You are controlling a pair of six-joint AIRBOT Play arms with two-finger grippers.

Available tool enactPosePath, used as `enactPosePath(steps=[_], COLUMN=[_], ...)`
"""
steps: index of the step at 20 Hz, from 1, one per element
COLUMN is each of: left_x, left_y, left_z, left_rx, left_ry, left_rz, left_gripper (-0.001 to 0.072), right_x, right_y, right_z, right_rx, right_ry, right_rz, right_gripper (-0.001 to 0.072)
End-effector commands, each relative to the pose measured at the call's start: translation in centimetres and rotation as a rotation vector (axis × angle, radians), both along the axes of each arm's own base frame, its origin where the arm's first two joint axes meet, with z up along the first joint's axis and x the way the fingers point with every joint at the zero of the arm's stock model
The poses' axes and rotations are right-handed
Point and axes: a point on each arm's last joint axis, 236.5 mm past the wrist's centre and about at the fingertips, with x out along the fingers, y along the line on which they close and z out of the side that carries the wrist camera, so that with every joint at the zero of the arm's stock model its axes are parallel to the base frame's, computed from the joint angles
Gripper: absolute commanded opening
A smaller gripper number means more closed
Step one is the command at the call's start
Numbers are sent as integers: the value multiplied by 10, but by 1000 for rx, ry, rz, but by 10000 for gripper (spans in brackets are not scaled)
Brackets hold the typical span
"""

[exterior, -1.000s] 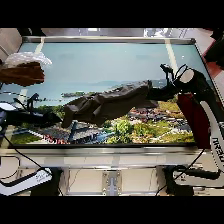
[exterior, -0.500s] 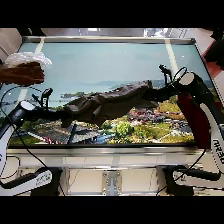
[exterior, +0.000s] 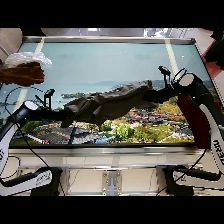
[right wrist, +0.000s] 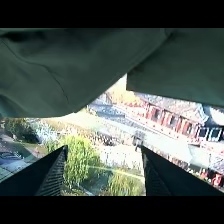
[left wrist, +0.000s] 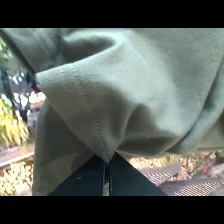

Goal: Fold the shirts.

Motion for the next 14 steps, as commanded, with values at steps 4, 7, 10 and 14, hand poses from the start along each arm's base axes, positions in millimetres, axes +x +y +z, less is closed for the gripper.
enactPosePath(steps=[4,7,10,14], left_x=[3,5,6,6], left_y=[1,2,2,2], left_z=[26,37,40,40], left_rx=[-1,5,7,7], left_ry=[-61,-94,-106,-105], left_rz=[4,6,6,6], left_gripper=[15,15,14,14], right_x=[-20,-38,-51,-32], right_y=[62,98,122,131], right_z=[-69,-105,-122,-116], right_rx=[169,161,193,247], right_ry=[107,190,259,209], right_rz=[-156,-109,-99,-167], right_gripper=[478,482,493,492])
